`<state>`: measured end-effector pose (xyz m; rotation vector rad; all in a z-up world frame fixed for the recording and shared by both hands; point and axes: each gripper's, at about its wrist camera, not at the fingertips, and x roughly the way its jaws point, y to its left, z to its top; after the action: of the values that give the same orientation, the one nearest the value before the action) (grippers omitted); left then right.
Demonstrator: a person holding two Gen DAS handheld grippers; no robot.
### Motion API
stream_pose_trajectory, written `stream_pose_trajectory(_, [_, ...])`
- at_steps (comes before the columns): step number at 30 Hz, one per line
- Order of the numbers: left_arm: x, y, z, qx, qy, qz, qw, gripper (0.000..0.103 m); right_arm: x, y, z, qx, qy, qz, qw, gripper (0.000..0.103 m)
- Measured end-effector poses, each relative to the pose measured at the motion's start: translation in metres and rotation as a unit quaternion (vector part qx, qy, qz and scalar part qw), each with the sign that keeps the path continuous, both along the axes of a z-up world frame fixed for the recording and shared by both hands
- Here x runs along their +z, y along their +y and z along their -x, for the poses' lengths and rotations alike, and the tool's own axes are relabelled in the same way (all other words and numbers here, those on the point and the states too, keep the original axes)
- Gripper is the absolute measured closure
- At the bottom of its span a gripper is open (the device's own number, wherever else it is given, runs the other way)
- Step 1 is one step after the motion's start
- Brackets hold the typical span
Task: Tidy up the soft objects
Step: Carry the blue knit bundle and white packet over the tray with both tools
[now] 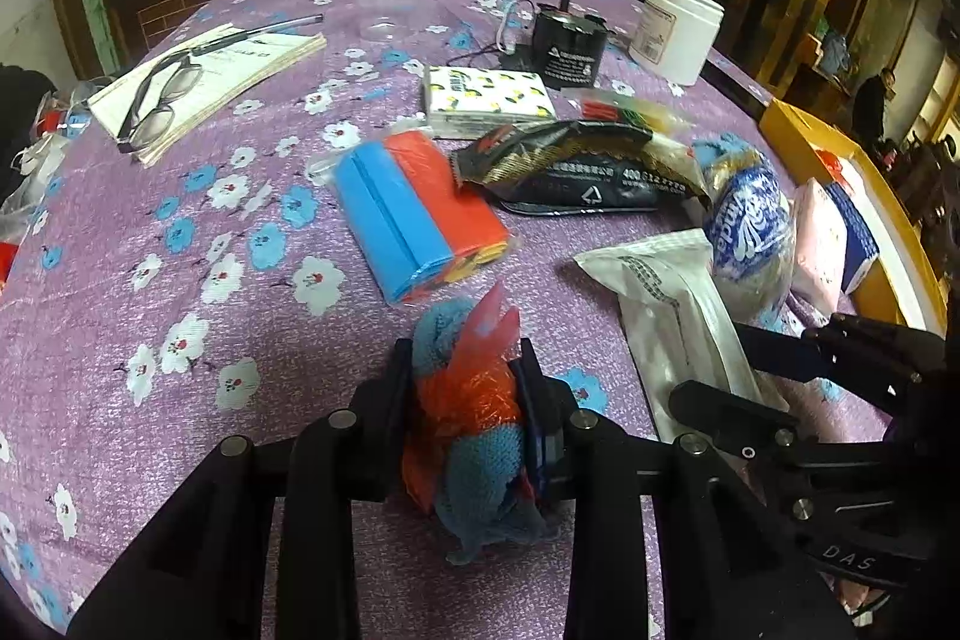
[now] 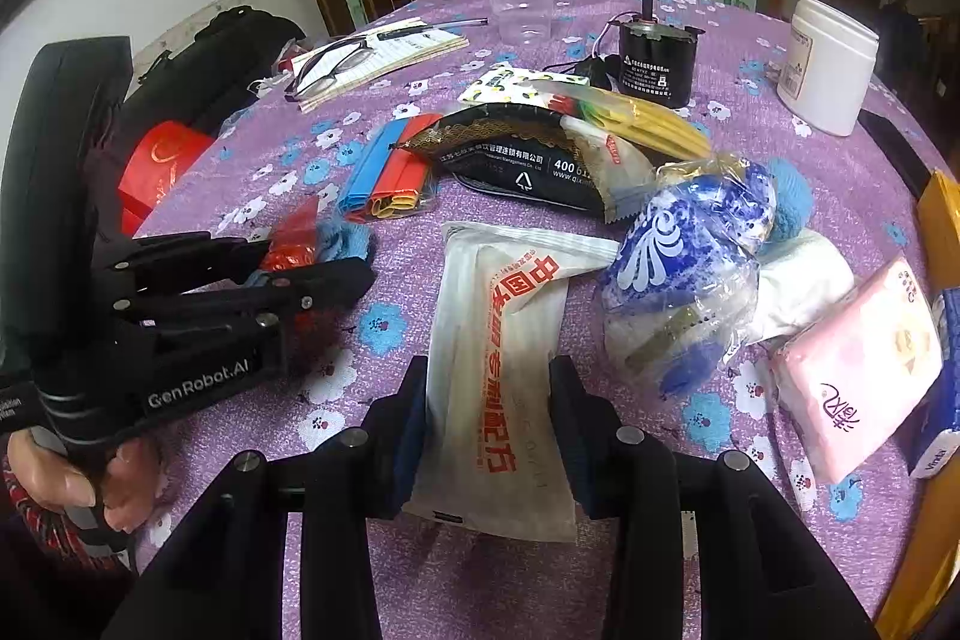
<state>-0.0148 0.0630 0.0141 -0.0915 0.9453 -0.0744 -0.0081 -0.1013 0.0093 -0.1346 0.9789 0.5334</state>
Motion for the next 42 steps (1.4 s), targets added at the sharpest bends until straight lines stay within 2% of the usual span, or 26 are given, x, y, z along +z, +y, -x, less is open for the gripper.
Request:
stream_pose_trajectory(17, [0.013,0.007,0.01,0.01,-0.043,0.01,0.999,0.075,0.001,0.005,0.003,0.0,-0.014,0.02,1.0,0.063])
stream_pose_trajectory(21, [0.018,0.011,0.015,0.006,-0.059,0.032,0.9977,0.075,0.003,0.005,0.005,0.001,-0.019,0.017,1.0,0.064])
stream_pose_trajectory(23, [0.02,0.013,0.017,0.005,-0.066,0.042,0.9969,0.075,0.005,0.002,0.008,0.004,-0.012,0.001,1.0,0.065])
stream_pose_trajectory(26, [0.022,0.021,0.018,0.003,-0.066,0.073,0.9952,0.075,0.011,-0.001,0.015,0.011,-0.017,-0.012,1.0,0.065])
stream_pose_trajectory(30, [0.022,0.026,0.018,0.011,-0.059,0.093,0.9939,0.075,0.022,-0.018,0.022,0.007,-0.023,-0.037,0.999,0.065])
stream_pose_trajectory(34, [0.025,0.02,0.018,0.02,-0.049,0.082,0.9952,0.075,0.033,-0.048,0.028,-0.006,-0.03,-0.071,0.997,0.064])
stream_pose_trajectory(42, [0.054,-0.045,0.019,-0.039,-0.058,0.054,0.9961,0.075,0.048,-0.13,0.036,-0.068,-0.039,-0.14,0.987,0.064])
